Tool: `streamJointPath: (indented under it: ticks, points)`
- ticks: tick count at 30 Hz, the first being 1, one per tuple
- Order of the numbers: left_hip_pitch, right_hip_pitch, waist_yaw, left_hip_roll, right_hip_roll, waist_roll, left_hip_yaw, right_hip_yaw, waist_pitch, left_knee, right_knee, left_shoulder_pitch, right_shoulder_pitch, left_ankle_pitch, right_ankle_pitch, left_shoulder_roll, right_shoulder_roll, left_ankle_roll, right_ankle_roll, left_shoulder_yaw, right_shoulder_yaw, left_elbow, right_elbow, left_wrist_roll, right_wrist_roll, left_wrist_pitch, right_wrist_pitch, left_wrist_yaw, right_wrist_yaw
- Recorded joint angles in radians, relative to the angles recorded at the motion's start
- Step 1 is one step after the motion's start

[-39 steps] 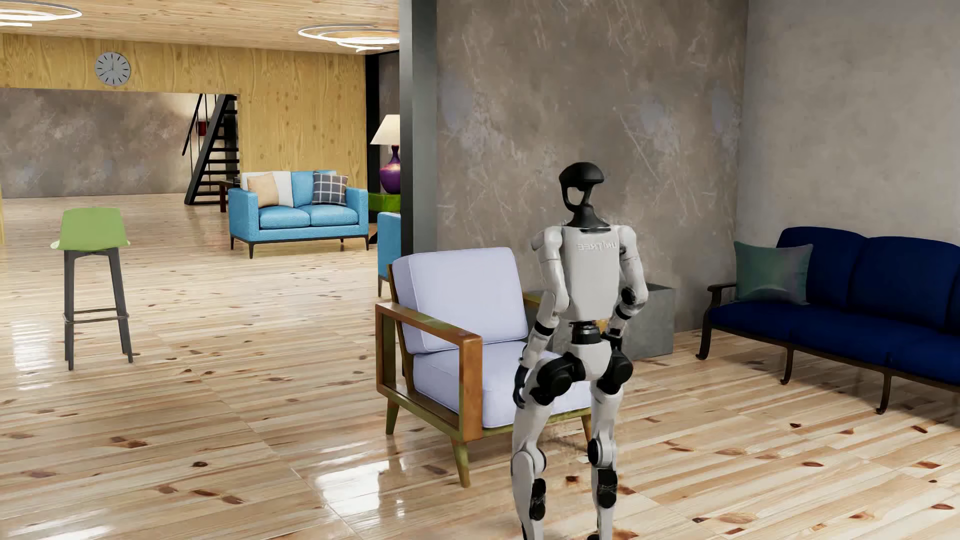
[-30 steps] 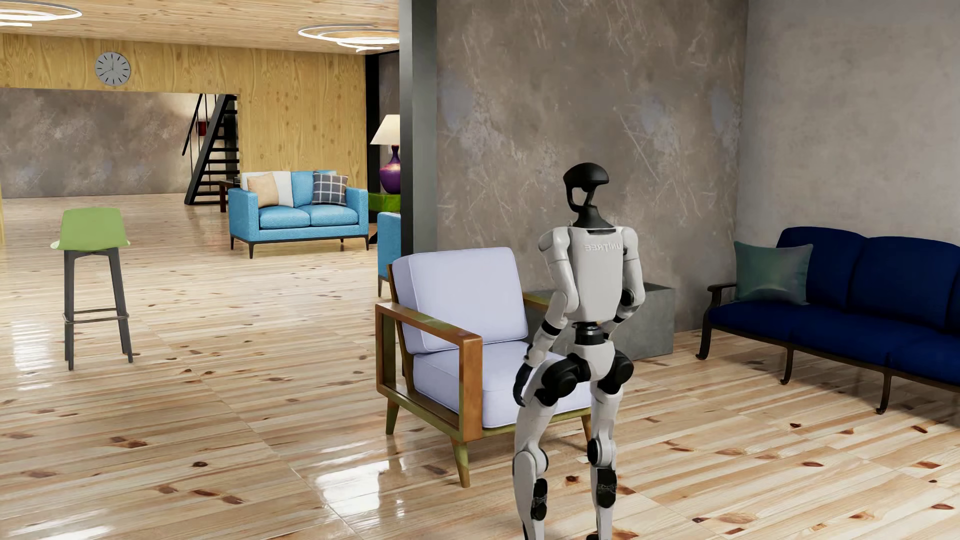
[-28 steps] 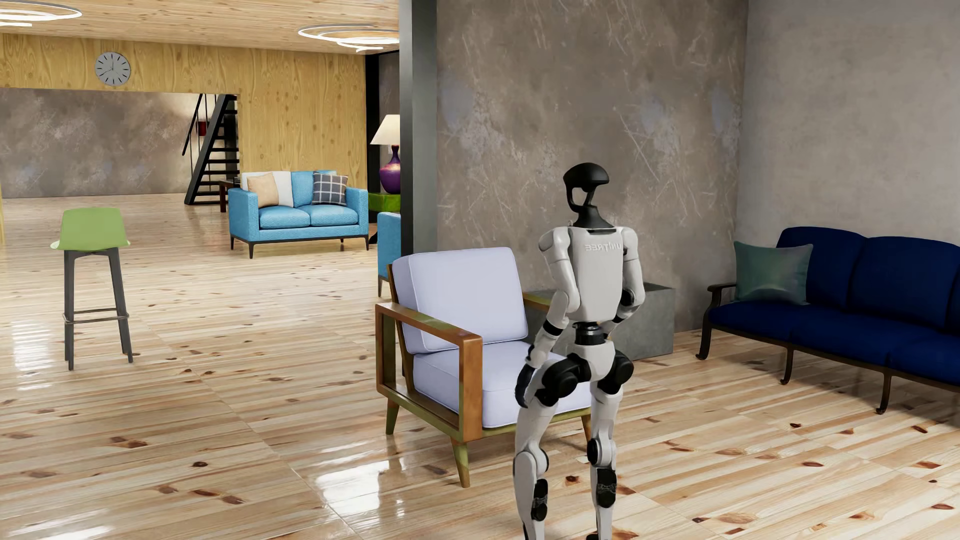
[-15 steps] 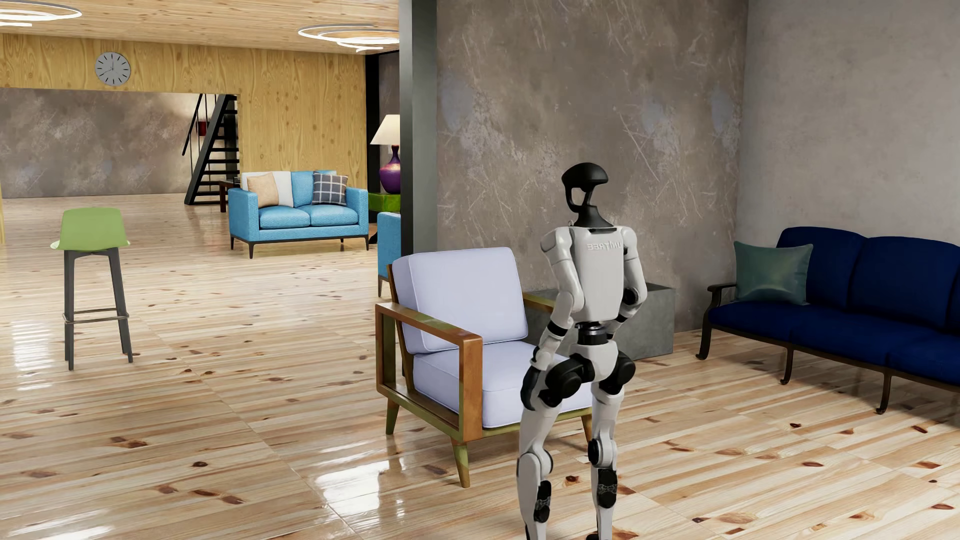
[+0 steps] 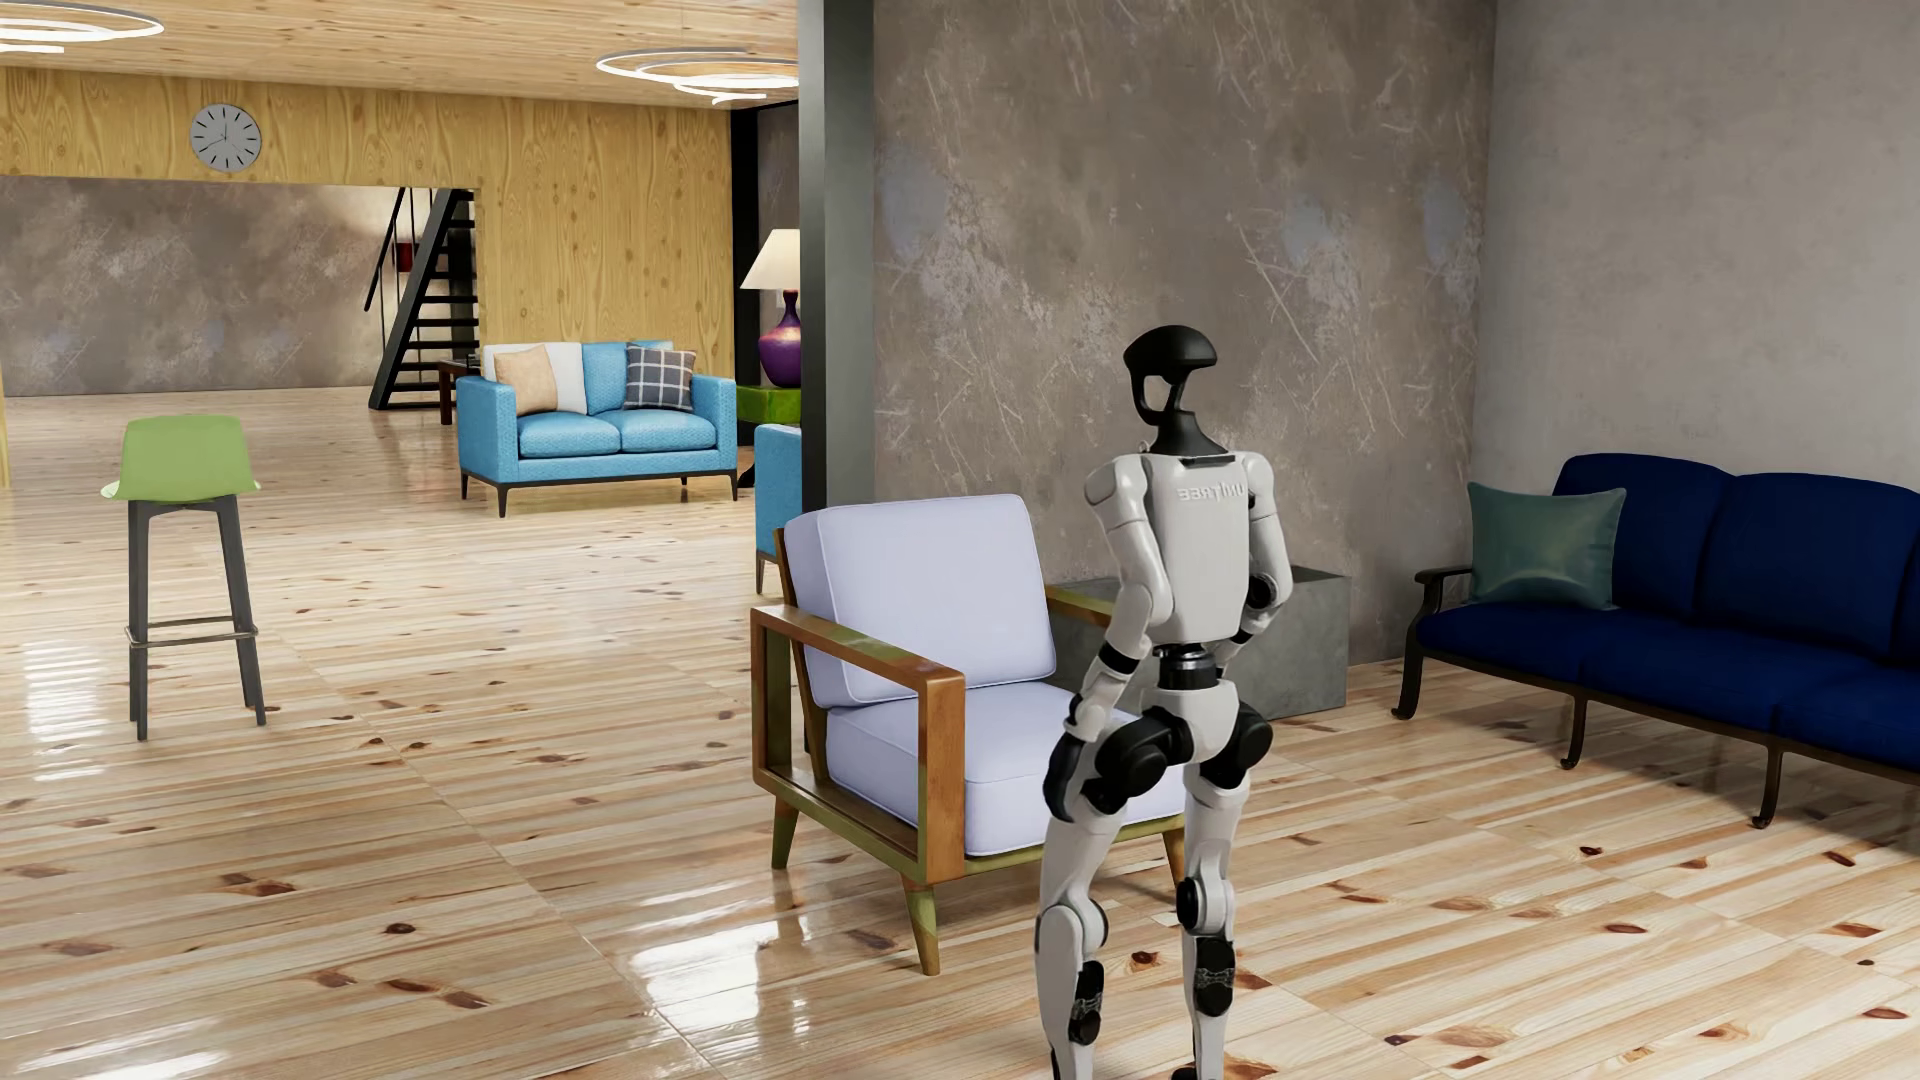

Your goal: Go to the light blue armchair

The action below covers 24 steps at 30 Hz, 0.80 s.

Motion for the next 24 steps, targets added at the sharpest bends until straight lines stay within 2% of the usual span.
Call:
streamJointPath:
  ticks: [3, 6, 9, 14, 16, 19, 20, 22, 23, 24]
  points:
    - [0.005, 0.007, 0.000, -0.001, 0.000, 0.000, 0.000, -0.001, 0.000, -0.002, -0.005, 0.003, -0.014, 0.000, 0.000, -0.017, 0.013, -0.001, 0.001, 0.022, -0.007, -0.004, 0.035, -0.006, 0.044, 0.002, 0.009, 0.004, -0.017]
    - [0.015, 0.013, -0.001, -0.001, 0.002, 0.000, 0.005, 0.002, -0.001, -0.014, -0.015, -0.001, -0.064, 0.004, 0.003, -0.028, 0.039, -0.003, 0.001, 0.038, -0.020, 0.006, 0.159, -0.007, 0.141, 0.007, 0.043, 0.002, -0.048]
    - [0.021, 0.012, 0.001, -0.001, 0.001, -0.001, 0.011, 0.005, 0.000, -0.025, -0.015, -0.014, -0.109, 0.000, 0.000, -0.031, 0.041, -0.013, 0.002, 0.045, 0.028, 0.017, 0.283, -0.006, 0.166, 0.005, 0.076, -0.001, -0.054]
    - [0.063, -0.001, -0.007, 0.015, 0.004, -0.008, 0.054, 0.038, 0.002, -0.082, 0.005, -0.015, -0.084, 0.006, -0.026, -0.031, 0.014, -0.052, -0.009, 0.048, 0.064, 0.022, 0.269, -0.002, 0.207, -0.008, 0.033, 0.004, -0.074]
    - [0.088, -0.001, -0.013, 0.037, 0.026, -0.015, 0.090, 0.072, 0.001, -0.101, 0.002, -0.009, -0.071, 0.013, -0.030, -0.025, 0.011, -0.049, -0.018, 0.046, 0.063, 0.044, 0.245, 0.000, 0.215, 0.001, 0.028, 0.007, -0.086]
    - [0.032, -0.016, -0.011, 0.122, 0.088, -0.014, 0.141, 0.135, 0.003, 0.076, 0.028, -0.007, -0.066, -0.020, -0.048, 0.003, 0.015, -0.008, -0.035, 0.039, 0.079, 0.069, 0.221, 0.011, 0.203, 0.017, 0.027, -0.001, -0.087]
    - [-0.012, -0.020, -0.004, 0.163, 0.111, -0.009, 0.161, 0.157, 0.005, 0.180, 0.041, -0.006, -0.064, 0.004, -0.057, 0.006, 0.014, 0.034, -0.041, 0.046, 0.083, 0.067, 0.212, 0.006, 0.197, 0.019, 0.027, 0.001, -0.086]
    - [-0.088, -0.021, 0.019, 0.225, 0.157, 0.006, 0.207, 0.202, 0.008, 0.350, 0.060, -0.006, -0.054, 0.016, -0.071, -0.001, 0.008, 0.220, -0.048, 0.056, 0.075, 0.054, 0.188, -0.007, 0.194, 0.015, 0.031, 0.013, -0.078]
    - [-0.137, -0.014, 0.035, 0.188, 0.174, 0.011, 0.159, 0.230, 0.010, 0.422, 0.059, -0.005, -0.049, 0.009, -0.074, -0.005, 0.001, 0.217, -0.050, 0.050, 0.073, 0.047, 0.172, -0.008, 0.189, 0.009, 0.033, 0.016, -0.071]
    - [-0.181, -0.004, 0.048, 0.120, 0.187, 0.012, 0.092, 0.257, 0.012, 0.465, 0.054, -0.001, -0.046, 0.014, -0.076, -0.010, -0.008, 0.138, -0.050, 0.038, 0.075, 0.039, 0.154, -0.005, 0.182, 0.000, 0.032, 0.016, -0.065]
